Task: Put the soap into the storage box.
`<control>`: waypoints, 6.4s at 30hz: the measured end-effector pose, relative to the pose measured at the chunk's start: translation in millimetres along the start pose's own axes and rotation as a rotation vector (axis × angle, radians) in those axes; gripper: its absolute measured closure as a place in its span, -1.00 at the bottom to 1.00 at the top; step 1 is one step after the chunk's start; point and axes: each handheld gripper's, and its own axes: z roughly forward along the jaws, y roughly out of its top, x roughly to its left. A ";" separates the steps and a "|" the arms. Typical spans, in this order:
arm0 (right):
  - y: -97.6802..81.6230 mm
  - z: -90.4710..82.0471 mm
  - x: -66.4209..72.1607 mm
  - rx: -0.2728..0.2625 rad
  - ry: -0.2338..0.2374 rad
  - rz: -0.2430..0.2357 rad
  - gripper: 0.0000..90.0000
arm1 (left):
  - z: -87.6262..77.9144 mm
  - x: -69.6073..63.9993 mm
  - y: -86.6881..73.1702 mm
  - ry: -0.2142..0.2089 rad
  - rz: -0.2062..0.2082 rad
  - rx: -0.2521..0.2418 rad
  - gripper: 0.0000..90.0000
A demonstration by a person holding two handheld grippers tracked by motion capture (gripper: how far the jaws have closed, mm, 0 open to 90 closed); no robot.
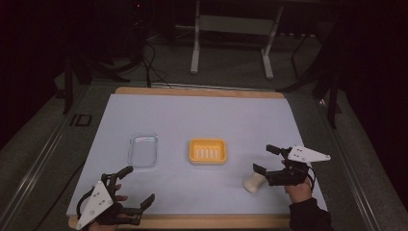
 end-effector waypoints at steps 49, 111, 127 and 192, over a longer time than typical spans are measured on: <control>19.8 3.2 -5.1 0.797 0.194 -0.290 -0.76 | 0.6 0.5 -0.4 0.003 0.003 0.012 -1.00; 16.7 48.7 -1.9 1.228 0.337 -0.672 -0.63 | -10.0 -1.0 -2.8 0.020 -0.014 0.006 -1.00; 11.3 82.5 2.2 1.166 0.416 -0.865 -0.52 | -10.5 -1.4 -2.8 0.014 -0.015 0.006 -1.00; 38.0 77.0 -18.6 0.984 0.431 -0.561 0.11 | 2.1 -3.4 -1.8 -0.046 -0.001 0.011 -1.00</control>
